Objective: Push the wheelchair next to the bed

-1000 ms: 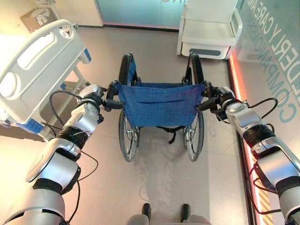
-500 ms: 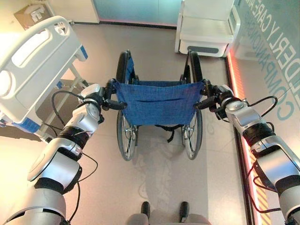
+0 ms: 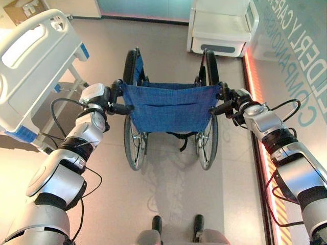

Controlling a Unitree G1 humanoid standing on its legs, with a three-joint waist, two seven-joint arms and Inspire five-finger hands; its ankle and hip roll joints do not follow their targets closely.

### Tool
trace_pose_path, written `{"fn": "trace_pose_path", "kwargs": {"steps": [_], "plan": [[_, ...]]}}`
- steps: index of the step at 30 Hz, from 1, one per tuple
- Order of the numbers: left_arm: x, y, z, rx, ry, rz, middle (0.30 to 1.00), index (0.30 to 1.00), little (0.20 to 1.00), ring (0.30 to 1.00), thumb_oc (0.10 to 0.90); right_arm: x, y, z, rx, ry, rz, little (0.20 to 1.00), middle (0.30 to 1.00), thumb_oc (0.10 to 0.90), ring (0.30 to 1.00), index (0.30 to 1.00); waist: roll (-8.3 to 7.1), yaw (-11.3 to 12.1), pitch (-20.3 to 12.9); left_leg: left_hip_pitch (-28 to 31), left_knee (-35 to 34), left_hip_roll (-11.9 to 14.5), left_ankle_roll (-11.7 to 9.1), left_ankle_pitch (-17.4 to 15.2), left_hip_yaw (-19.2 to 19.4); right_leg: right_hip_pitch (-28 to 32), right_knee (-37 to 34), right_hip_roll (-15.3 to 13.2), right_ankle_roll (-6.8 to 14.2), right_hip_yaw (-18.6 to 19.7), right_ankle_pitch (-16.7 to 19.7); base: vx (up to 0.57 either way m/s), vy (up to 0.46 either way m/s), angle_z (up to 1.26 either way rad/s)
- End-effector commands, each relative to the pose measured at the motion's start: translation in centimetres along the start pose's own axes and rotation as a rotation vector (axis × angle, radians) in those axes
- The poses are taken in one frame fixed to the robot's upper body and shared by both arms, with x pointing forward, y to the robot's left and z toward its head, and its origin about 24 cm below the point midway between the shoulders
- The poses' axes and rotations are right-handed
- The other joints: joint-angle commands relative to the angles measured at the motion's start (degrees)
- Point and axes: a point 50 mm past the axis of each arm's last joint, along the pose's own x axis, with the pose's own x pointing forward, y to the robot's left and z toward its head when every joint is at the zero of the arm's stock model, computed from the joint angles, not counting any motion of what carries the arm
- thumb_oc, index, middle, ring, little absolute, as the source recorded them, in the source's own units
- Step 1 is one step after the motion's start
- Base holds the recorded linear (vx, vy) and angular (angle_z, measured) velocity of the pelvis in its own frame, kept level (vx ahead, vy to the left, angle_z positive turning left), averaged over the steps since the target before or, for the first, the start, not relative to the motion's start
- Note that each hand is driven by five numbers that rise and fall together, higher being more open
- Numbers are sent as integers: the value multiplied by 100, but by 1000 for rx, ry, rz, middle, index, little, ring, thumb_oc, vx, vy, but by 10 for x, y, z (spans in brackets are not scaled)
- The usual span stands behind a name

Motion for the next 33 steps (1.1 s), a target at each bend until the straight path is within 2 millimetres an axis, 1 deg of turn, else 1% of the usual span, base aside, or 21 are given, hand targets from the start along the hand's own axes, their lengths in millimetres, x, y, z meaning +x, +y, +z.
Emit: {"fn": "trace_pose_path", "kwargs": {"steps": [1,4,6,8,10,13,15,18,20,22,24,28,33], "plan": [[4,21,51,95,-239,52,300,300,300,300,400,3,-5,3,-92,17,-9,300,300,400,300,300,33,-140,183,-445,537,-159,180,-601,124,-316,573,-166,-12,182,-348,0,0,0],[3,20,53,87,-244,43,300,300,300,300,400,2,-5,8,-83,-5,-46,300,300,400,300,300,57,-139,190,-466,549,-162,172,-594,104,-330,588,-174,-11,180,-355,0,0,0],[2,19,55,95,-256,23,300,300,300,300,400,0,-3,16,-81,-63,-60,300,300,400,300,300,93,-135,197,-487,572,-163,167,-606,86,-347,613,-187,-20,162,-374,0,0,0],[1,19,55,102,-263,11,300,300,300,300,400,-1,-3,20,-87,-85,-90,300,300,400,300,300,107,-142,210,-491,604,-168,163,-617,79,-347,637,-196,-25,150,-381,0,0,0],[1,16,55,122,-269,-24,300,300,300,300,400,-4,-3,32,-138,-166,-110,300,300,400,300,300,141,-141,203,-495,619,-176,165,-626,69,-347,653,-205,-26,133,-394,0,0,0],[0,11,55,130,-270,-56,300,300,300,300,400,-7,-2,38,-180,-213,-122,300,300,400,300,300,155,-142,192,-489,619,-185,166,-627,67,-338,657,-206,-25,121,-398,11,6,1],[-1,2,55,146,-266,-128,300,300,300,300,400,-9,-1,44,-236,-254,-141,300,300,400,300,300,182,-142,172,-485,634,-198,168,-631,65,-324,675,-221,-19,94,-408,31,21,3],[-2,-7,53,168,-251,-186,300,300,300,300,400,-11,1,45,-256,-272,-142,300,300,400,300,300,199,-136,153,-486,641,-204,175,-636,63,-319,685,-226,-24,74,-423,12,13,6],[-4,-17,51,198,-227,-264,300,300,300,300,400,-12,2,48,-281,-283,-137,300,300,400,300,300,212,-130,140,-498,665,-215,184,-641,56,-320,709,-240,-25,62,-434,4,17,7],[-4,-21,50,201,-219,-281,300,300,300,300,400,-12,3,49,-300,-284,-136,300,300,400,300,300,217,-124,139,-509,680,-222,191,-643,47,-323,725,-244,-33,62,-442,-8,22,4],[-4,-23,51,155,-212,-279,300,300,300,300,400,-12,6,51,-336,-281,-125,300,300,400,300,300,203,-117,136,-502,708,-234,204,-658,49,-312,741,-262,-35,60,-447,-6,35,2],[-4,-23,51,34,-219,-244,300,300,300,300,400,-10,4,50,-396,-276,-147,300,300,400,300,300,170,-86,105,-506,817,-258,225,-715,61,-281,771,-313,-32,67,-464,-9,58,1],[-4,-22,47,-136,-198,-200,300,300,300,300,400,-9,2,45,-355,-292,-160,300,300,400,300,300,133,14,145,-574,1174,-285,316,-875,27,-298,1058,-473,-1,75,-535,-25,98,4]]}}
